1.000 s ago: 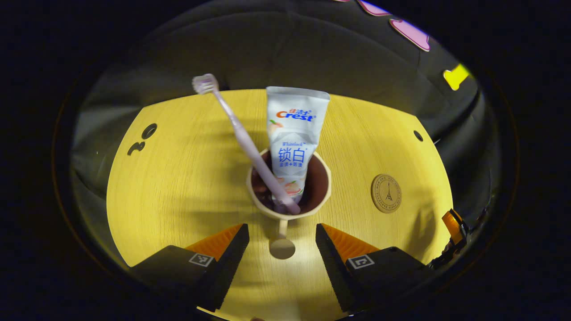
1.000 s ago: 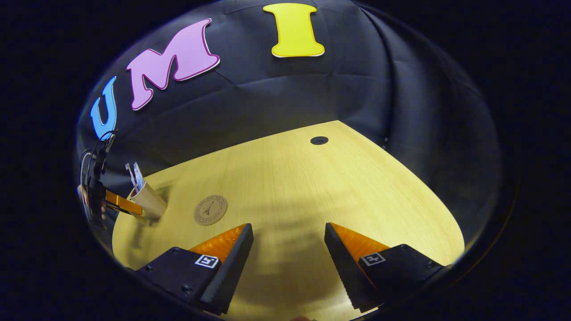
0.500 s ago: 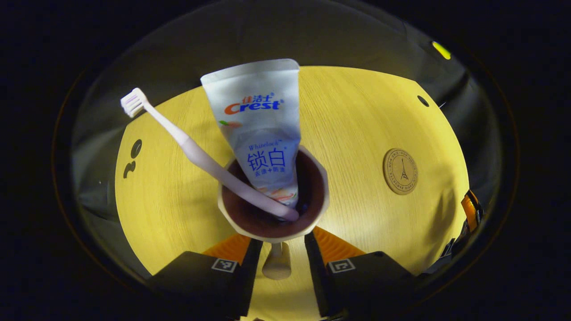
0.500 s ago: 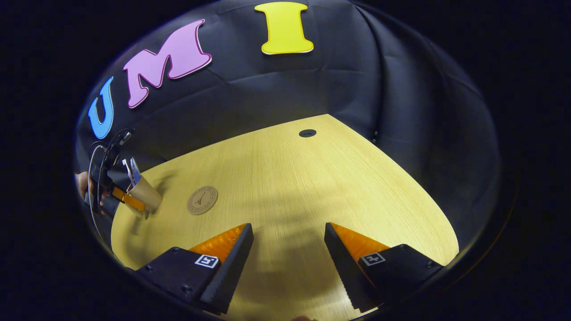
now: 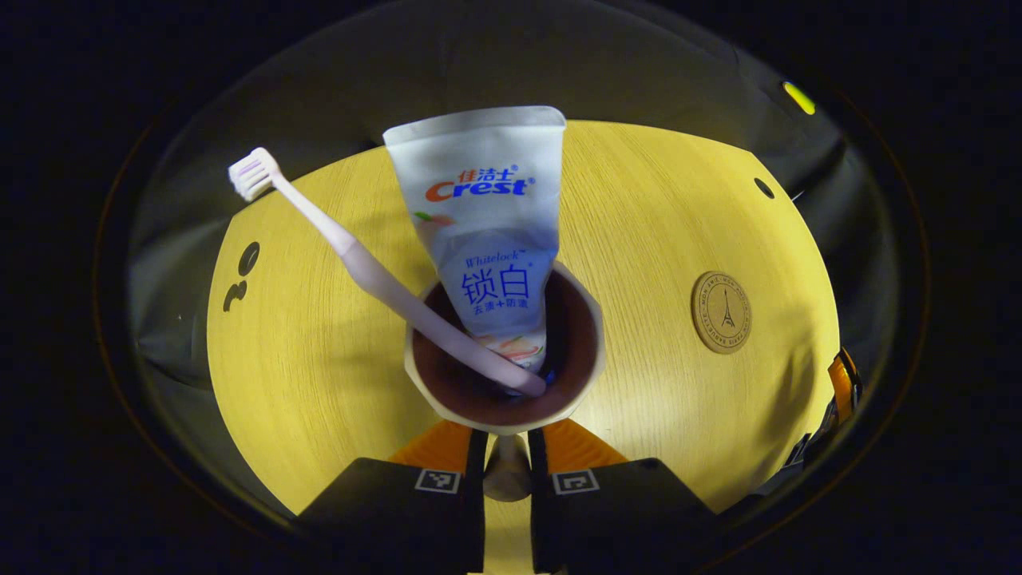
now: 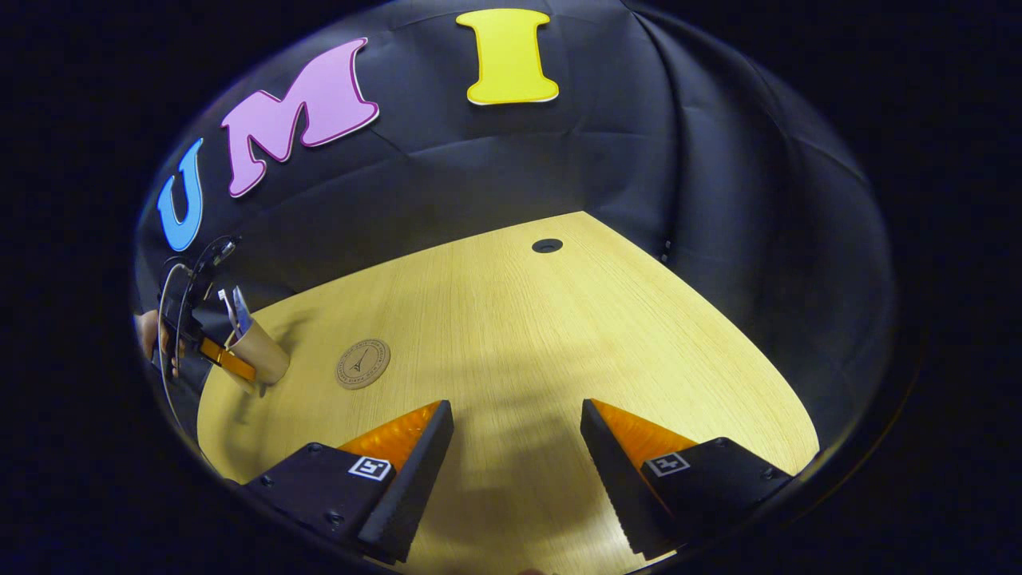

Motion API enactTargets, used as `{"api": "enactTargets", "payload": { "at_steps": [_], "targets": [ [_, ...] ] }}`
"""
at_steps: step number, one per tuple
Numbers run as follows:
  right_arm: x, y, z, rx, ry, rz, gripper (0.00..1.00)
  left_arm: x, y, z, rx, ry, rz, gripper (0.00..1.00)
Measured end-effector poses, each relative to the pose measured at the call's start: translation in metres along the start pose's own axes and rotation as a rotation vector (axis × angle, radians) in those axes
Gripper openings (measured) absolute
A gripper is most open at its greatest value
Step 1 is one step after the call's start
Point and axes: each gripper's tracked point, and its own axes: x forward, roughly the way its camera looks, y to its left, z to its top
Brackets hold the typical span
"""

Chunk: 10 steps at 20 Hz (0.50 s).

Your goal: Put the toothbrush and toothpaste on the desktop into the cup, then pick up the cup and place it on the coaster on the desktop.

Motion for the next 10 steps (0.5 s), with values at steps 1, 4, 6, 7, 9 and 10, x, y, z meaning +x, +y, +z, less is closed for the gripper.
{"api": "enactTargets", "payload": {
  "at_steps": [1,4,6,7,9,10],
  "targets": [
    [-0.001,-0.001,-0.001,0.001,0.003,0.000,0.98,0.000,0.000,0.000,0.007,0.000,-0.001,0.27],
    [-0.005,-0.003,0.000,0.005,0.005,-0.003,0.98,-0.011,-0.013,0.006,0.059,-0.018,-0.002,0.27],
    [-0.010,-0.006,0.001,0.009,-0.009,-0.012,0.98,-0.019,-0.028,0.011,0.102,-0.027,-0.011,0.31],
    [-0.012,-0.007,0.003,0.009,-0.019,-0.014,0.98,-0.021,-0.036,0.012,0.119,-0.029,-0.020,0.31],
    [-0.015,-0.009,0.004,0.008,-0.022,-0.016,0.98,-0.024,-0.056,0.018,0.144,-0.035,-0.044,0.27],
    [-0.017,-0.011,0.004,0.011,-0.021,-0.017,0.98,-0.023,-0.067,0.020,0.162,-0.034,-0.054,0.27]
  ]
}}
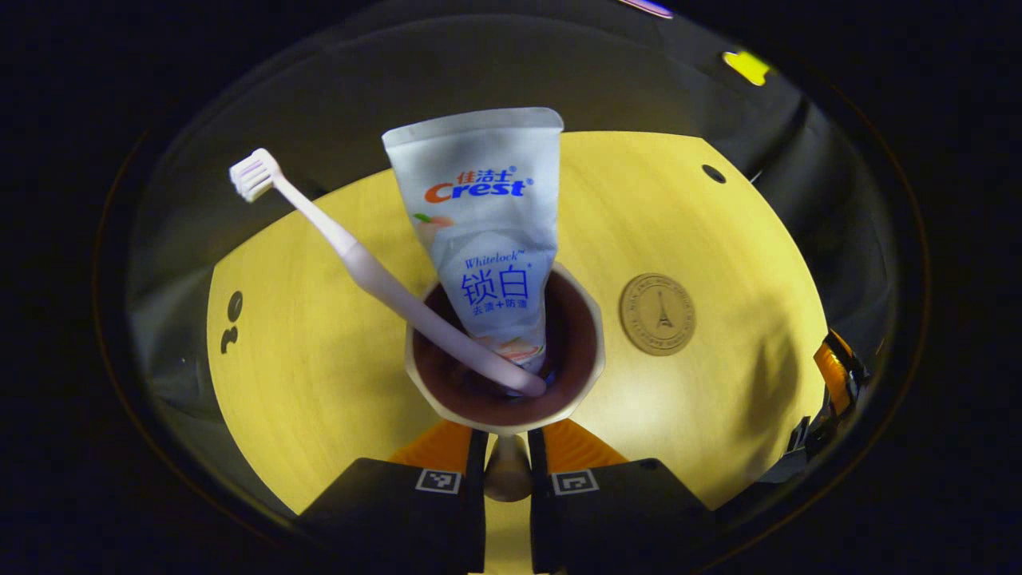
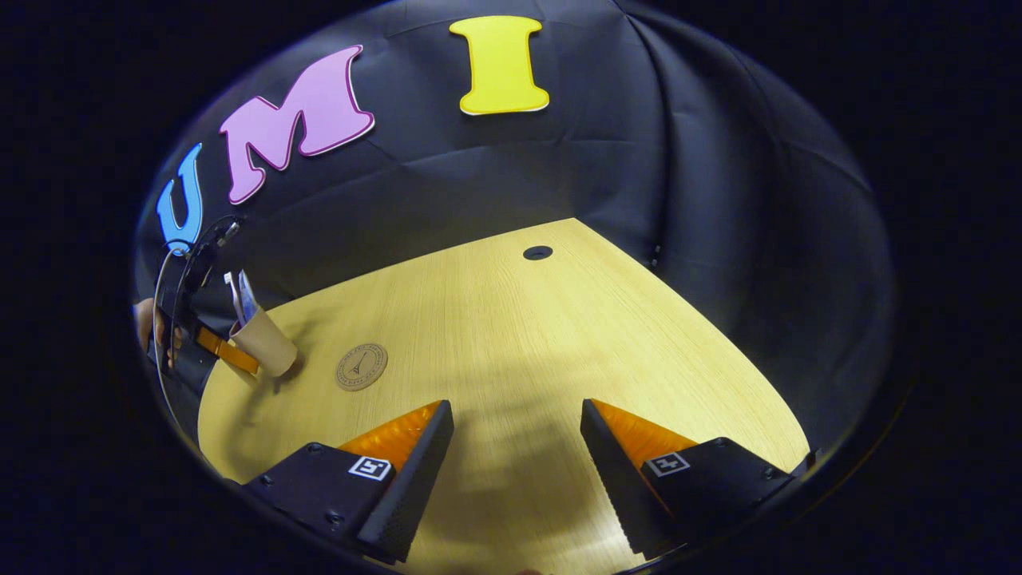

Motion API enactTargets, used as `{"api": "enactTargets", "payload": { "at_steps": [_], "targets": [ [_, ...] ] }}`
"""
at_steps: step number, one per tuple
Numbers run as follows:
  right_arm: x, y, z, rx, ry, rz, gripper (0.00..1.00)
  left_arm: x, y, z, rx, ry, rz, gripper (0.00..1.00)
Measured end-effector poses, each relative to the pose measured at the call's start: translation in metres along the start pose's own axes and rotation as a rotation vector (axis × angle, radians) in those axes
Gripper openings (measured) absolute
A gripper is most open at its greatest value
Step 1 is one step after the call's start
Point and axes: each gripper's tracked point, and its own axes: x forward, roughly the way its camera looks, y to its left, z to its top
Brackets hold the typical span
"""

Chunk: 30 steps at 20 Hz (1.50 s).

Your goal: Put the toothbrush and toothpaste on the desktop into the cup, then pick up the cup and place it on the coaster on the desktop.

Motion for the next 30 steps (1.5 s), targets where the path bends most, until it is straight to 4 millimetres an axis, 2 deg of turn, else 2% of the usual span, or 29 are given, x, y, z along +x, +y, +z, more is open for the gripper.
{"api": "enactTargets", "payload": {
  "at_steps": [6,7,9,10,13,14,15,20,21,22,23,26,27,28,30],
  "targets": [
    [-0.017,-0.017,-0.004,0.030,-0.002,-0.024,0.98,0.013,-0.059,0.022,0.091,0.000,-0.047,0.27],
    [-0.019,-0.020,-0.004,0.038,-0.006,-0.027,0.98,0.014,-0.066,0.023,0.104,0.003,-0.054,0.31],
    [-0.025,-0.027,-0.004,0.043,-0.014,-0.036,0.98,0.021,-0.083,0.026,0.131,0.008,-0.066,0.27],
    [-0.027,-0.030,-0.005,0.048,-0.015,-0.040,0.98,0.024,-0.090,0.028,0.144,0.010,-0.070,0.31],
    [-0.033,-0.039,-0.008,0.069,-0.013,-0.048,0.98,0.032,-0.111,0.031,0.163,0.018,-0.083,0.31],
    [-0.035,-0.043,-0.008,0.072,-0.013,-0.052,0.98,0.033,-0.118,0.032,0.169,0.021,-0.085,0.27],
    [-0.037,-0.047,-0.008,0.075,-0.014,-0.056,0.98,0.036,-0.123,0.033,0.176,0.026,-0.083,0.27],
    [-0.040,-0.056,-0.011,0.080,-0.013,-0.066,0.98,0.050,-0.134,0.037,0.189,0.043,-0.049,0.27],
    [-0.041,-0.056,-0.011,0.083,-0.013,-0.063,0.98,0.050,-0.134,0.036,0.189,0.043,-0.042,0.32],
    [-0.041,-0.055,-0.011,0.083,-0.013,-0.058,0.98,0.050,-0.136,0.036,0.190,0.044,-0.040,0.33],
    [-0.042,-0.055,-0.011,0.076,-0.013,-0.053,0.98,0.047,-0.134,0.034,0.190,0.048,-0.040,0.28],
    [-0.044,-0.053,-0.013,0.050,-0.010,-0.044,0.98,0.043,-0.131,0.032,0.180,0.050,-0.043,0.30],
    [-0.045,-0.053,-0.011,0.046,-0.016,-0.046,0.98,0.042,-0.131,0.031,0.181,0.045,-0.044,0.35],
    [-0.048,-0.052,-0.009,0.044,-0.025,-0.045,0.98,0.040,-0.132,0.031,0.181,0.038,-0.041,0.31],
    [-0.051,-0.047,-0.005,0.035,-0.041,-0.034,0.98,0.031,-0.134,0.035,0.185,0.013,-0.049,0.34]
  ]
}}
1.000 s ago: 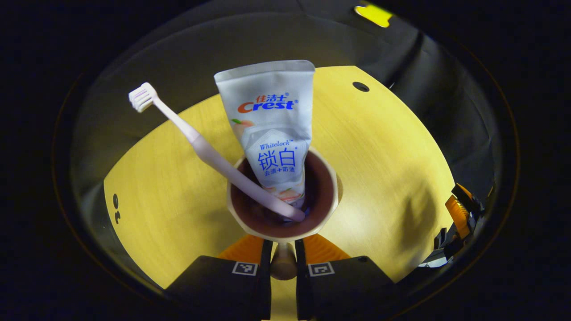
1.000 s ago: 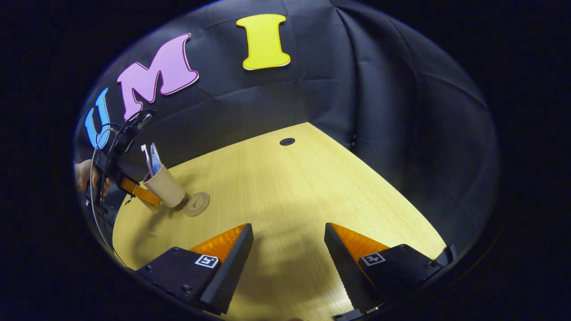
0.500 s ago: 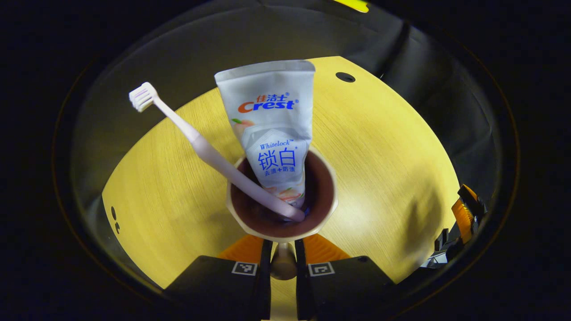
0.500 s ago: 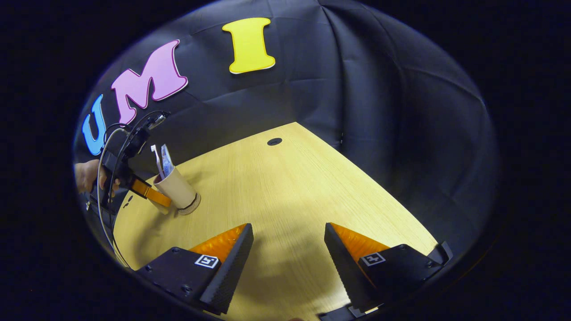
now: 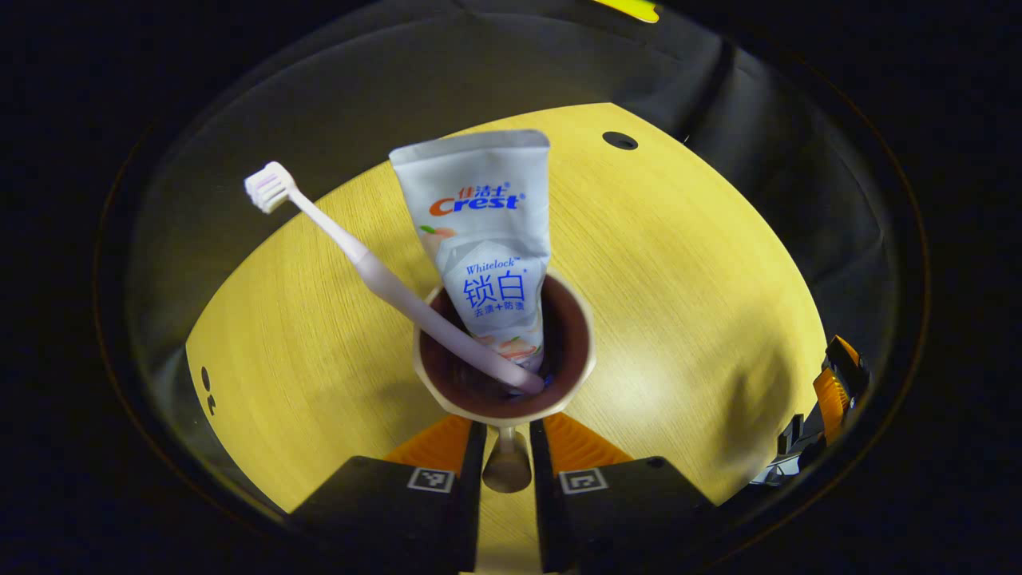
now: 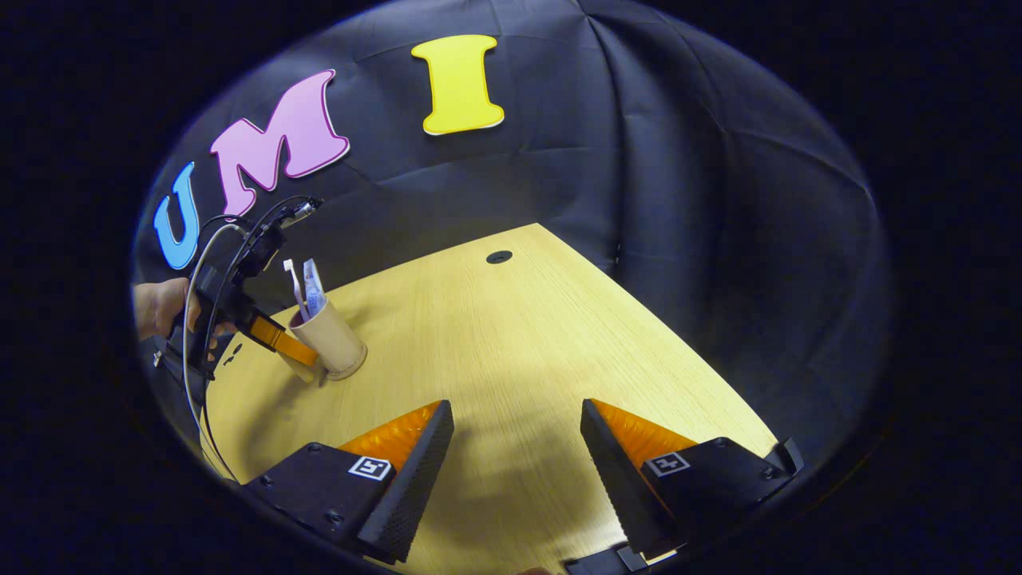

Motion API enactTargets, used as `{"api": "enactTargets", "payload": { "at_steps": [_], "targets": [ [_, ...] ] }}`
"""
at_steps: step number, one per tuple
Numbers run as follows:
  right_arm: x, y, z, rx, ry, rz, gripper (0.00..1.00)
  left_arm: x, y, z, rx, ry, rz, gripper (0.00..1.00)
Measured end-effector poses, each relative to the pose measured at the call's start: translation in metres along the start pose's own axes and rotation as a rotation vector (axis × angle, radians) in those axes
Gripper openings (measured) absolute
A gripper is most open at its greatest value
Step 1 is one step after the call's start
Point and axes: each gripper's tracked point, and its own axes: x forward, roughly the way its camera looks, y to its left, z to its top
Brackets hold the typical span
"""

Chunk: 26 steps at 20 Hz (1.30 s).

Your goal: Put the toothbrush and toothpaste on the desktop into the cup, then pick up the cup and place it on the coaster on the desktop.

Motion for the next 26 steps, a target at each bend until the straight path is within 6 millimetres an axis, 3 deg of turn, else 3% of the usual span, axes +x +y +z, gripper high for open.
{"api": "enactTargets", "payload": {
  "at_steps": [4,5,8,11,14,16,20,23,26],
  "targets": [
    [-0.009,0.009,0.005,-0.005,-0.011,0.017,0.98,-0.032,0.003,0.003,-0.019,-0.070,0.027,1.00],
    [-0.013,0.013,0.008,-0.004,-0.018,0.024,0.98,-0.038,0.004,0.001,-0.025,-0.092,0.029,0.99],
    [-0.030,0.023,0.025,-0.035,-0.056,0.030,0.98,-0.081,0.008,-0.002,-0.037,-0.173,0.048,0.99],
    [-0.058,0.039,0.045,-0.047,-0.103,0.040,0.98,-0.134,0.016,-0.006,-0.063,-0.303,0.082,0.99],
    [-0.089,0.052,0.069,-0.086,-0.164,0.030,0.98,-0.194,0.018,-0.024,-0.113,-0.438,0.096,0.99],
    [-0.115,0.068,0.089,-0.079,-0.218,0.037,0.98,-0.244,0.020,-0.043,-0.137,-0.550,0.117,0.99],
    [-0.164,0.103,0.104,-0.115,-0.292,0.063,0.98,-0.316,0.027,-0.090,-0.200,-0.733,0.161,0.98],
    [-0.190,0.136,0.098,-0.126,-0.313,0.100,0.98,-0.351,0.032,-0.131,-0.241,-0.823,0.195,0.98],
    [-0.210,0.168,0.081,-0.151,-0.312,0.135,0.98,-0.368,0.031,-0.171,-0.260,-0.879,0.231,0.99]
  ]
}}
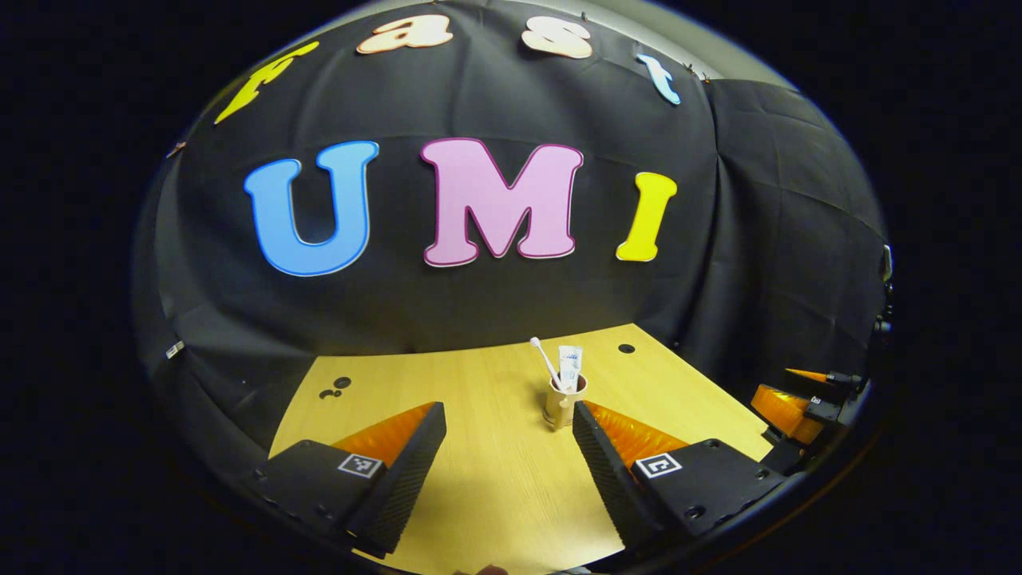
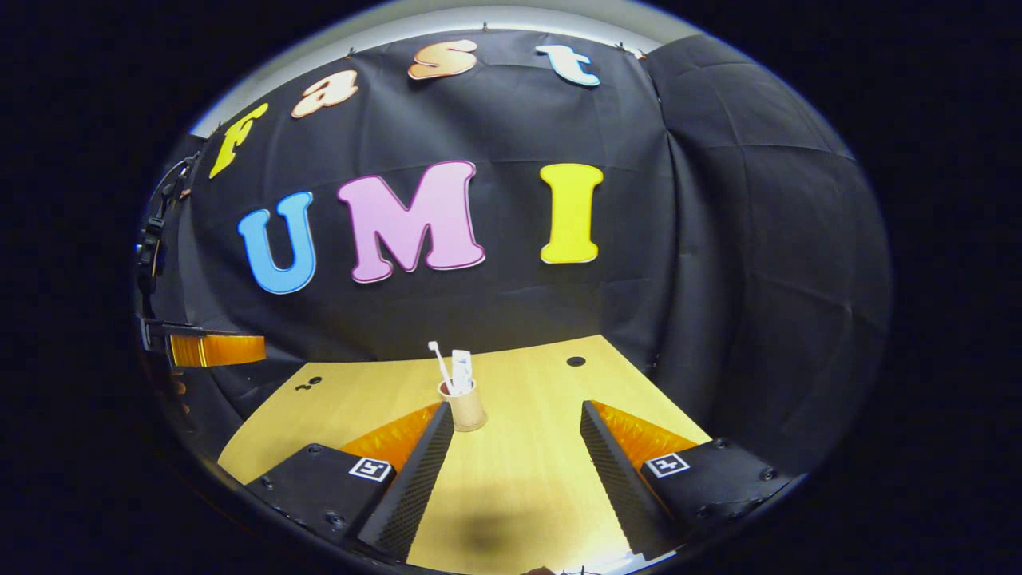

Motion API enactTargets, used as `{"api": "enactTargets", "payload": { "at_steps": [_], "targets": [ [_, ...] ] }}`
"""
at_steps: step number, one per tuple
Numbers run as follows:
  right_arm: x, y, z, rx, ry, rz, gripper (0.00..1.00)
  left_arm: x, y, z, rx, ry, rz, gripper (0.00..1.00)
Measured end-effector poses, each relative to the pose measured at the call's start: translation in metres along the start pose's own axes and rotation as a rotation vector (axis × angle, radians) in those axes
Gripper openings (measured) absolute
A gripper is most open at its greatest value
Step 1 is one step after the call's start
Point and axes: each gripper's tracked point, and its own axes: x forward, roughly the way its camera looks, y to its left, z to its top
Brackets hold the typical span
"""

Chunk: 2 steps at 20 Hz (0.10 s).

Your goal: Put the toothbrush and toothpaste on the desktop into the cup, then pick up the cup and place it on the coaster on the desktop.

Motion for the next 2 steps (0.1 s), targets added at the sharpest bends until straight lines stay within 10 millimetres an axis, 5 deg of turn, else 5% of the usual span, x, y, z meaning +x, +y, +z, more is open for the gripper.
{"api": "enactTargets", "payload": {
  "at_steps": [2],
  "targets": [
    [-0.013,0.023,-0.007,-0.014,0.013,0.030,0.98,-0.023,0.004,-0.005,-0.022,-0.061,0.001,0.99]
  ]
}}
